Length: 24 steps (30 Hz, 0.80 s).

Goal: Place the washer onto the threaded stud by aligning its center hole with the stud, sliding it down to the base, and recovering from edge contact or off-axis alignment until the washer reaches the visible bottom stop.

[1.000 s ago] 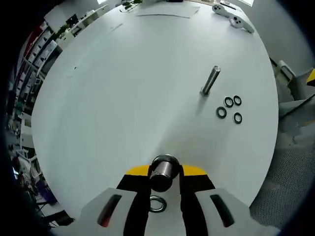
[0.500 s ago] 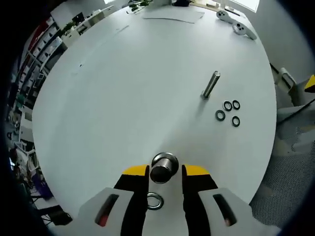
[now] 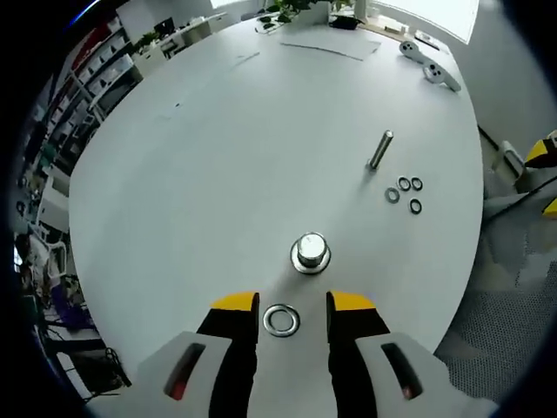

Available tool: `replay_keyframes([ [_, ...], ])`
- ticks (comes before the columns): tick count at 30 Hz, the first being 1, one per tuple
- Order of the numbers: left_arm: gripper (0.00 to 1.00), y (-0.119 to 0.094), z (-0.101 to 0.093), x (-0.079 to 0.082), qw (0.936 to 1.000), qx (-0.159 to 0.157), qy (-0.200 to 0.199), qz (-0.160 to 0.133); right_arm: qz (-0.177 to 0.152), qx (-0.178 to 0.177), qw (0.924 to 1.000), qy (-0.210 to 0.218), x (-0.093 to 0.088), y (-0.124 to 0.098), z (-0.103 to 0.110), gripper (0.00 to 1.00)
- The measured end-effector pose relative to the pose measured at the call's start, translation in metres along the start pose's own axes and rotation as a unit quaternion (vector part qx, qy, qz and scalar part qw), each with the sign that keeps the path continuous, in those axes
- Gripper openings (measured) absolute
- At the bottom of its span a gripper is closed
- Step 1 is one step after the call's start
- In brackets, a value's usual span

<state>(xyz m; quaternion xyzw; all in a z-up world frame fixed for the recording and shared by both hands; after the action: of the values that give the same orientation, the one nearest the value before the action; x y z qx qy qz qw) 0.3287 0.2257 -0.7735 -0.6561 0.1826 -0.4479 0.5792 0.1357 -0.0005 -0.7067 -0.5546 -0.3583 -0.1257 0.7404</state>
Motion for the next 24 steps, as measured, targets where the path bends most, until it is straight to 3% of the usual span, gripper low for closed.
replay_keyframes([
  [4, 0.30, -0.004, 0.001, -0.009, 1.0000, 0.002, -0.004, 0.004, 0.013, -0.002, 0.9998, -0.018, -0.002, 0.001, 0.002, 0.39],
  [13, 0.31, -0.014, 0.010, -0.026, 0.9997, 0.007, -0.024, 0.001, 0.015, 0.001, 0.9998, -0.015, -0.003, 0.002, 0.002, 0.39],
  [24, 0.34, -0.008, 0.014, -0.050, 0.9980, 0.002, -0.060, 0.019, 0.015, 0.000, 0.9998, -0.015, -0.003, 0.002, 0.002, 0.39],
])
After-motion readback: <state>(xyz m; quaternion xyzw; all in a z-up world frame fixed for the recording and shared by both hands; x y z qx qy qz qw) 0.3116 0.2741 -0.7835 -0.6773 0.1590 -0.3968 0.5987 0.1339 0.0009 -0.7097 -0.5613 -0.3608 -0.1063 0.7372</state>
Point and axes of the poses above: the point that each gripper's makers call its tool centre point, and the gripper's own axes: y roughly forward along the fingers, z roughly to its left, x roughly out of its top, the point moved 5 cm from there along -y, roughly backward along the fingers, and after that the axes turned 2 degrees about -z, right-handed, at the moved point
